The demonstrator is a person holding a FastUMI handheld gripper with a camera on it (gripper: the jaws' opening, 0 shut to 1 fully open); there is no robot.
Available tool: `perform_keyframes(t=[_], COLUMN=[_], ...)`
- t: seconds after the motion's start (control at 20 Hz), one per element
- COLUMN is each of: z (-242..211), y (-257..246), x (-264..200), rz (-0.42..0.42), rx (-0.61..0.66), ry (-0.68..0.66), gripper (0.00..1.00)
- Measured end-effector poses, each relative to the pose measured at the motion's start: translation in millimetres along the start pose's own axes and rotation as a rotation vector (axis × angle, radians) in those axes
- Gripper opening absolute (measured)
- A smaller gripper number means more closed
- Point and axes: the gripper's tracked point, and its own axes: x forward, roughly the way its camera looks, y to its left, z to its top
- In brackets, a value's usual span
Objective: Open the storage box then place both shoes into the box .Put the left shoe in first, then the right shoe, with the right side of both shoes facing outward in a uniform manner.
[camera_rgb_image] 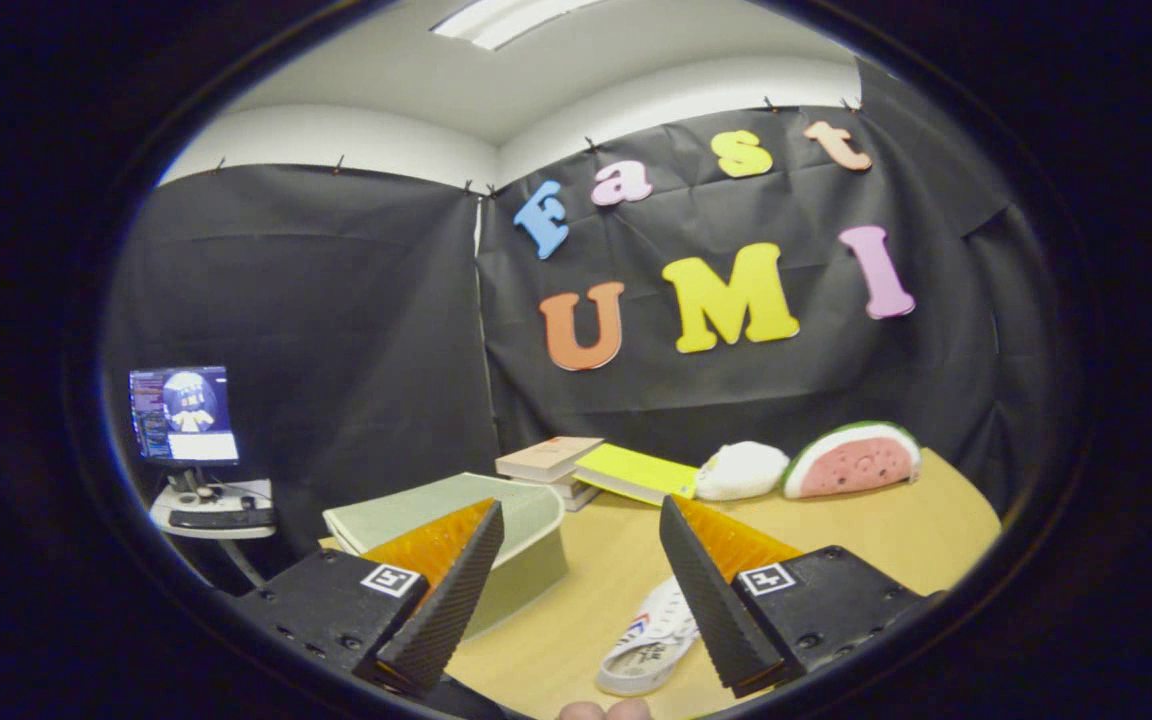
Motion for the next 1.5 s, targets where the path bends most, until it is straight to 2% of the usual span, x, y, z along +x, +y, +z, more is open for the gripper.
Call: perform_keyframes(t=[0.1,0.2,0.55,0.95,1.05,1.15,1.4,1.5], z=[-17,-37,-77,-88,-80,-75,-52,-41], y=[27,42,74,81,83,79,71,74], x=[24,42,87,102,102,100,88,89], rz=[0.119,0.198,0.346,0.443,0.463,0.444,0.379,0.366], rx=[0.075,0.164,0.491,0.785,0.797,0.748,0.639,0.622], ry=[0.059,0.128,0.284,0.355,0.345,0.330,0.270,0.271], gripper=[1.00,1.00,1.00,1.00,0.99,0.94,0.31,0.23])
